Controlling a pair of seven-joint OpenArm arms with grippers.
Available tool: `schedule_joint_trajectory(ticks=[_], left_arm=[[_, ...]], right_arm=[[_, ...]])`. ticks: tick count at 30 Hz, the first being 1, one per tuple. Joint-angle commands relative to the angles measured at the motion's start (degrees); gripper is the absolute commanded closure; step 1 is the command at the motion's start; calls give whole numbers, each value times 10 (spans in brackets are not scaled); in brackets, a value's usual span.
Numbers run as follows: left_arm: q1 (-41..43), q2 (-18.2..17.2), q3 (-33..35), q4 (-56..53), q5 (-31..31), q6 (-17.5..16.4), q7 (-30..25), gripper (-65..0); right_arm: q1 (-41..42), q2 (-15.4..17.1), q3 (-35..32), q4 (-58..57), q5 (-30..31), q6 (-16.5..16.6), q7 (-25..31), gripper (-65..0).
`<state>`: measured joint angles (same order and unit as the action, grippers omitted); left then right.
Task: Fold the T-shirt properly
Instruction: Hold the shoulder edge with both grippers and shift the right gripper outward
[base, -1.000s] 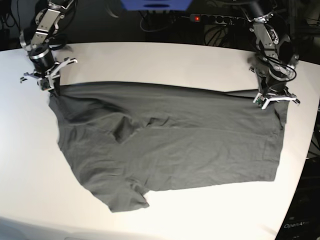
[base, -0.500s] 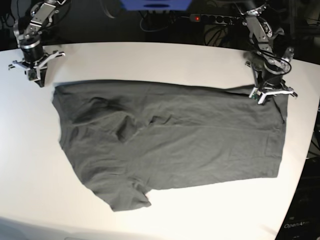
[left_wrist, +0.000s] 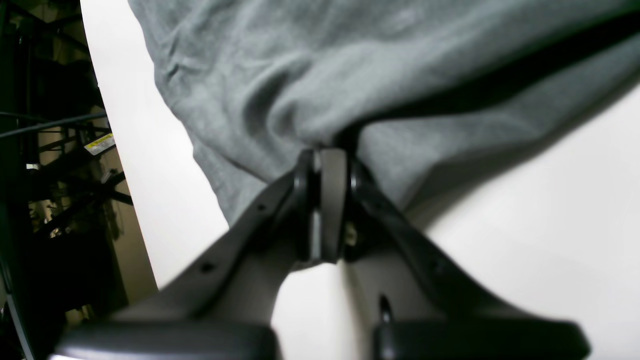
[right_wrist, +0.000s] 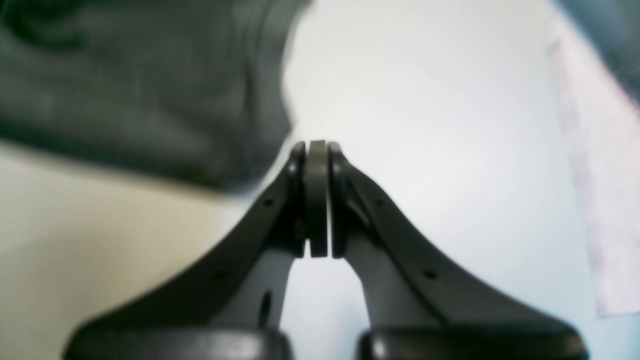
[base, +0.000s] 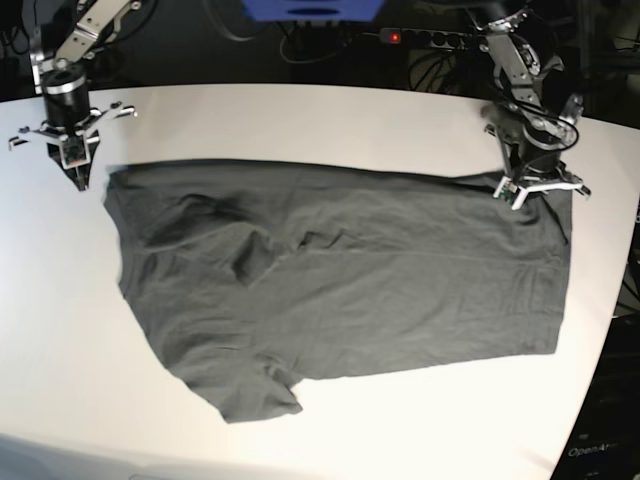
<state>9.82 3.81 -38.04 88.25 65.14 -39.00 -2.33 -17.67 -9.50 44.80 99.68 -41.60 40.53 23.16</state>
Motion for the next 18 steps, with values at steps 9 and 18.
schedule_joint_trajectory(ticks=[9, 18], left_arm=[[4, -1, -2, 6, 3, -10, 3, -31], [4, 0, -3, 8, 3, -10, 5, -31]], right_arm=[[4, 5, -85, -6, 11, -5, 7, -4], [4, 5, -139, -38, 11, -5, 8, -4]])
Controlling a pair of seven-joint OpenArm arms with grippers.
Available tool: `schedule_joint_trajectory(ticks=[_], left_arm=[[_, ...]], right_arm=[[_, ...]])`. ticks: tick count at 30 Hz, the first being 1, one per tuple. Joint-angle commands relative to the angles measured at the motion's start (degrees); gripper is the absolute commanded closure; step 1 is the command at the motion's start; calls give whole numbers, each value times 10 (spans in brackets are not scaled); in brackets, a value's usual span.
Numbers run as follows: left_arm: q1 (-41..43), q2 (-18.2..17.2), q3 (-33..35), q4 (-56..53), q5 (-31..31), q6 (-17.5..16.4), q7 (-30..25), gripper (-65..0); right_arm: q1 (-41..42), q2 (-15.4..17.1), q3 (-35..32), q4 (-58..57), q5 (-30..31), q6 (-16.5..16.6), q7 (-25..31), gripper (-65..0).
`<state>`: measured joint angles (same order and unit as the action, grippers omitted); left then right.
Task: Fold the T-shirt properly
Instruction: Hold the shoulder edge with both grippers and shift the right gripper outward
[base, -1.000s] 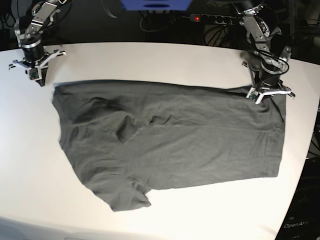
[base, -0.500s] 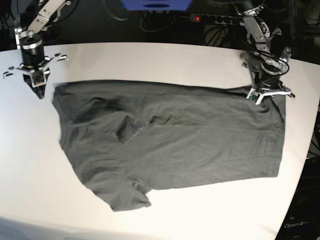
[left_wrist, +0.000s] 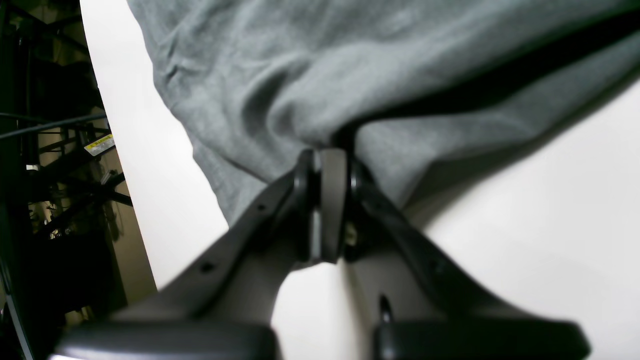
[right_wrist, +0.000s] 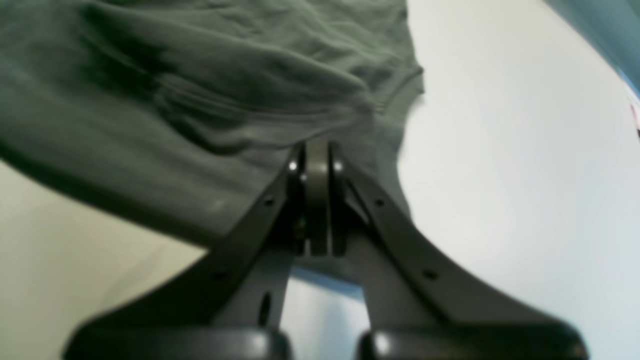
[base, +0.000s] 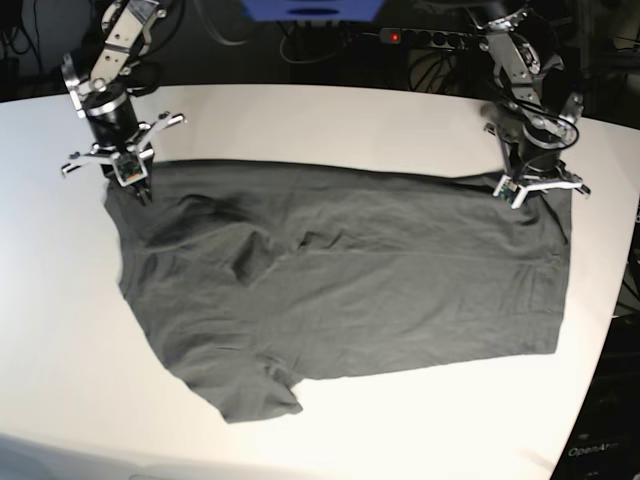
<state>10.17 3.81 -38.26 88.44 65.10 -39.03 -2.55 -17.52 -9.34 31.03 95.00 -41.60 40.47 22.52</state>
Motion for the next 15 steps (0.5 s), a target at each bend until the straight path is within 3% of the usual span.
schedule_joint_trajectory(ticks=[1, 15], left_arm=[[1, 0, -1, 6, 3, -10, 7, -31], [-2, 0, -2, 7, 2, -10, 7, -31]], right_arm=[[2, 3, -10, 5, 11, -5, 14, -4], [38, 3, -35, -110, 10, -5, 16, -4]])
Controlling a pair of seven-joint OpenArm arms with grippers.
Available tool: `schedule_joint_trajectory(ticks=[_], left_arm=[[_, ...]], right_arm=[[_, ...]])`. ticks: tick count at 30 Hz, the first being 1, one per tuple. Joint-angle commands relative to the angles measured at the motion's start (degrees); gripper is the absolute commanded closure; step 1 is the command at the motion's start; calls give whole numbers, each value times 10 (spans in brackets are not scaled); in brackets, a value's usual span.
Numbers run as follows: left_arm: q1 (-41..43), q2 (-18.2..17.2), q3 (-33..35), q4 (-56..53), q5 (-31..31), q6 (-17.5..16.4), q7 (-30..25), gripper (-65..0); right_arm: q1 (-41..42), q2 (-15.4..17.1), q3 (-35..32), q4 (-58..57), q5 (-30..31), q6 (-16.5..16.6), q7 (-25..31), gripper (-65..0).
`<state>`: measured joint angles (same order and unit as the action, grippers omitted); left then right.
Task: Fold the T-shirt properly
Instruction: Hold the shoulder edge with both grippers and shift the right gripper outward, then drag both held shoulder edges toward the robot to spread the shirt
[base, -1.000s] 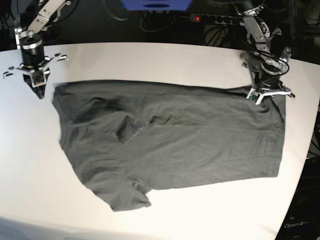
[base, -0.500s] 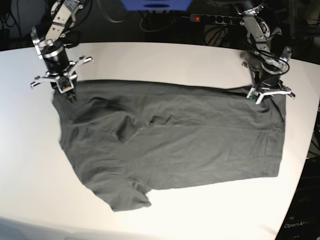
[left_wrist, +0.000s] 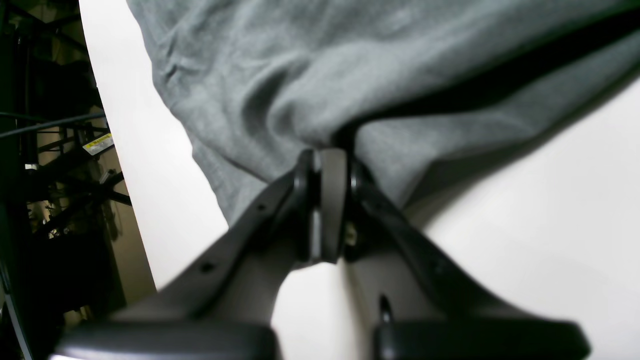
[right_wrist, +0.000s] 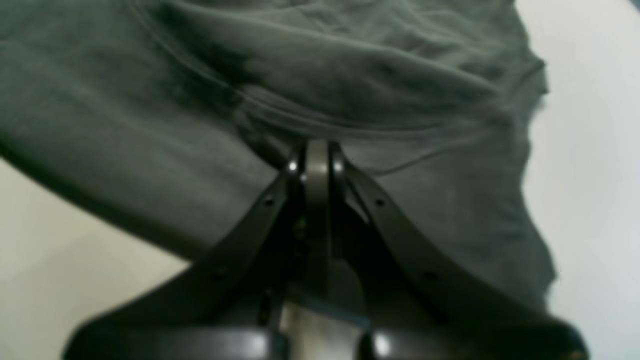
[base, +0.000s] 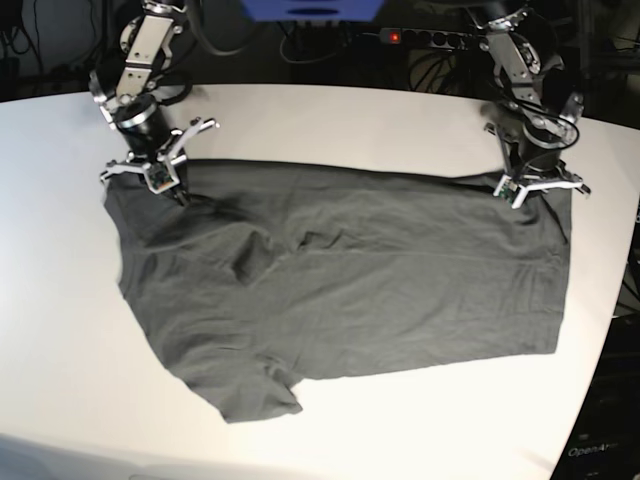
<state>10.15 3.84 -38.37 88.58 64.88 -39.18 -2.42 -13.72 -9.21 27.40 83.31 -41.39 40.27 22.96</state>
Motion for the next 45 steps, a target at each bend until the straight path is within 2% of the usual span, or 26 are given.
schedule_joint_trajectory(ticks=[1, 6, 17, 24, 27, 32, 35, 45], left_arm=[[-3, 0, -1, 6, 4, -8, 5, -31], [-9, 4, 0, 6, 4, -8, 4, -31], [-18, 23, 3, 58, -2, -8, 3, -31], [-19, 19, 1, 64, -20, -8, 3, -31], [-17, 18, 1, 64, -20, -8, 3, -31], [-16, 18, 0, 74, -22, -8, 3, -31], [-15, 18, 0, 89, -50, -8, 6, -31], [-13, 18, -4, 98, -60, -8, 7, -31]], right_arm=[[0, 3, 2, 2, 8, -3, 13, -4], [12, 9, 4, -18, 8, -3, 10, -4], [29, 11, 68, -45, 8, -3, 13, -4], [29, 11, 111, -46, 10, -3, 13, -4], [29, 14, 114, -58, 10, -3, 13, -4], [29, 45, 123, -116, 10, -3, 13, -4], [29, 54, 123, -126, 9, -3, 10, -4], [-11, 56, 123, -124, 6, -3, 9, -6]])
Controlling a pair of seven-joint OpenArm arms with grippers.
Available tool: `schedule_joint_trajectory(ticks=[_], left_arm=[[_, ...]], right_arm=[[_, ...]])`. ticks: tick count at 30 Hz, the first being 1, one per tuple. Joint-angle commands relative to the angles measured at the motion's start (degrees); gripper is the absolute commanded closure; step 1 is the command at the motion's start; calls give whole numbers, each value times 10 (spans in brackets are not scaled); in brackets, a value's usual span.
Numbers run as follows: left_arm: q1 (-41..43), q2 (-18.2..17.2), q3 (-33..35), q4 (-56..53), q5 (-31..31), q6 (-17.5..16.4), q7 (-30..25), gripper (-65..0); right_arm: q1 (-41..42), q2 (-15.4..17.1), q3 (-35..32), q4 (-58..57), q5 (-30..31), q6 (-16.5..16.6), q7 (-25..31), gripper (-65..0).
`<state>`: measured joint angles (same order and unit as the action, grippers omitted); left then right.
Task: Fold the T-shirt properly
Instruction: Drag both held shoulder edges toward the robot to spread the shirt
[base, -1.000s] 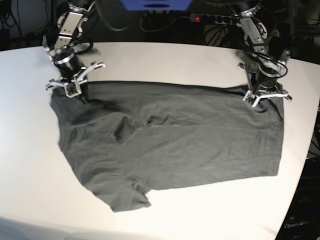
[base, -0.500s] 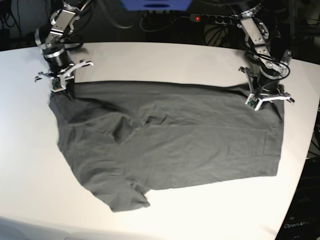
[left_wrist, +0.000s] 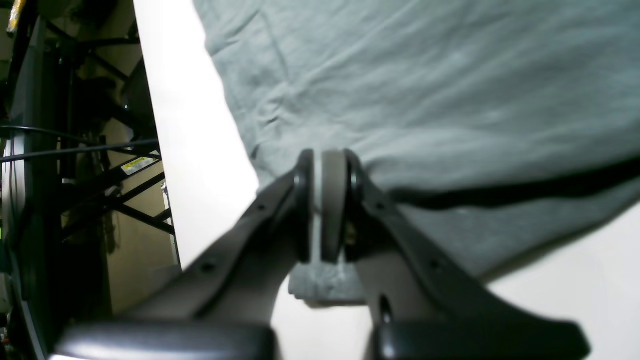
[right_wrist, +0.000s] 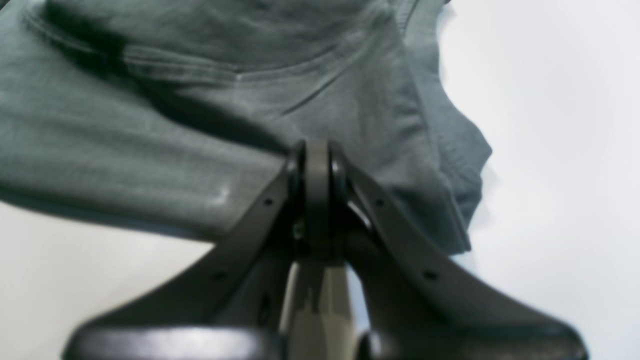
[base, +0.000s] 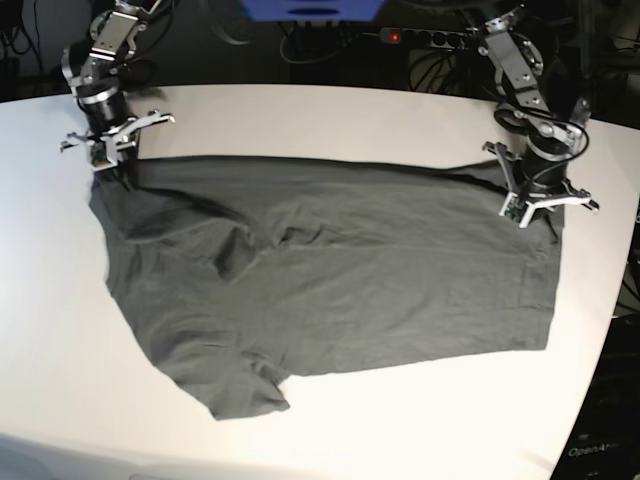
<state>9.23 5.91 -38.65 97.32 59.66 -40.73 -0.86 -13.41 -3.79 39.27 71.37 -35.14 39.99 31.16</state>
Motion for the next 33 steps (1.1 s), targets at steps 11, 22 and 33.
schedule_joint_trajectory(ticks=[11, 22, 33], left_arm=[[2, -17, -17, 6, -10, 7, -12, -31], [26, -33, -25, 8, -60, 7, -11, -31], [25, -33, -42, 5, -61, 7, -12, -31]], right_arm=[[-37, 14, 59, -10, -56, 0, -68, -6], [-58, 14, 88, -22, -53, 0, -67, -6], [-85, -15, 97, -21, -53, 0, -54, -6]])
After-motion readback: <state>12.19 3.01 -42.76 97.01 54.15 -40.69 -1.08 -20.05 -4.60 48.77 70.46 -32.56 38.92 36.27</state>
